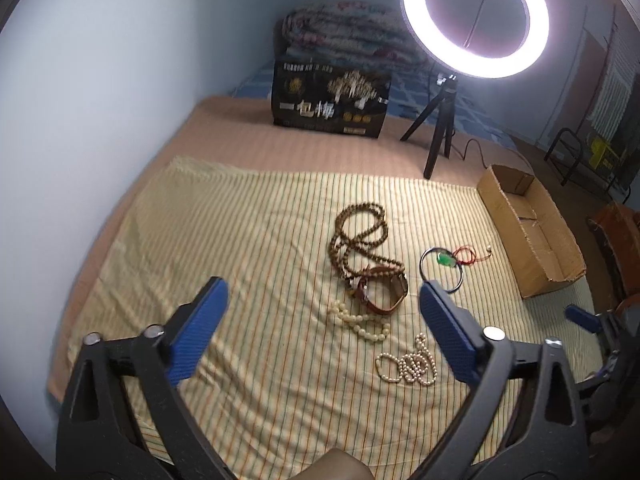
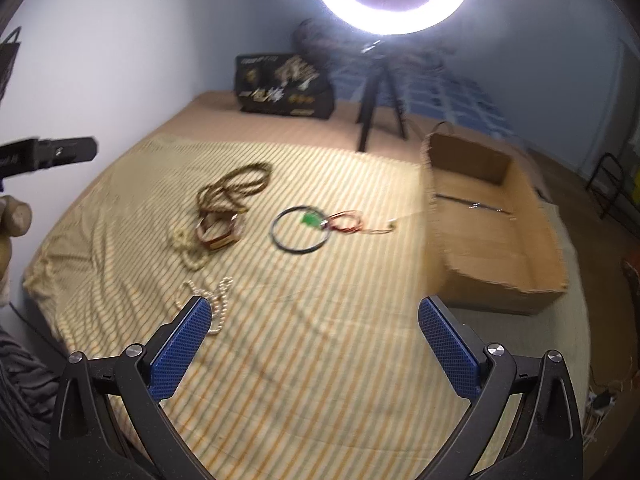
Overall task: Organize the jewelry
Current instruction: 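Lower the left tool onto the cream bead bracelet and close it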
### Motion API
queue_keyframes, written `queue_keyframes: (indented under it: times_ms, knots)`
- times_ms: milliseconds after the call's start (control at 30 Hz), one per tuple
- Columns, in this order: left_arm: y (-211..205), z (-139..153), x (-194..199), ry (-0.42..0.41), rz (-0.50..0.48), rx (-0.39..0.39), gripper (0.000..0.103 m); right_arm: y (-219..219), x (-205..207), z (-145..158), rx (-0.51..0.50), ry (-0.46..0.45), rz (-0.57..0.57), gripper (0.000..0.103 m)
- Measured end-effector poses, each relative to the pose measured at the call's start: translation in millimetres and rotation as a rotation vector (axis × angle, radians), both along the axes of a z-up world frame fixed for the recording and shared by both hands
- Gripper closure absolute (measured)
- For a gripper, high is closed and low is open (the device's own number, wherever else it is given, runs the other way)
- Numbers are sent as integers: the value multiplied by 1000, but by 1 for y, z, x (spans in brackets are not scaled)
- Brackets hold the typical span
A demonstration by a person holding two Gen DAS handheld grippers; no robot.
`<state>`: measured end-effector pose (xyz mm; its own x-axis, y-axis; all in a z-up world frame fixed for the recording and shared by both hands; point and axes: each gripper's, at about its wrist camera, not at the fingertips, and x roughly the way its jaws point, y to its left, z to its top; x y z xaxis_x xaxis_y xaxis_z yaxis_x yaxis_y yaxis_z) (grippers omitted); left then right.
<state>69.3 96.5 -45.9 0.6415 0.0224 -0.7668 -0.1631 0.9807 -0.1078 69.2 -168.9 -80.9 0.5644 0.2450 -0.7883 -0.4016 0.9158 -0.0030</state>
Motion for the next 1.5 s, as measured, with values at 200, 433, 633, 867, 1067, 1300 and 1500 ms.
queue_keyframes:
  times_ms: [200,433,633,867,1067,1300,1500]
  knots:
    - [6,-37,14,119,-2,-92,26,31,6,-23,-3,62,93,5]
    - [1,-73,32,218,-3,-118,47,69,10,-53,1,115,182,7]
    - [-7,-99,48,278,-22,-148,56,88,15,-72,-26,146,220,7]
    - [-9,-117,62,314,-13,-201,68,103,23,-89,-68,162,247,7]
    - [-8,-131,69,351,3,-240,72,109,30,-105,-111,174,232,7]
    - [-5,-139,76,356,17,-280,76,110,29,-110,-152,164,228,10]
    - [2,-146,81,367,46,-338,89,113,26,-106,-153,151,257,33]
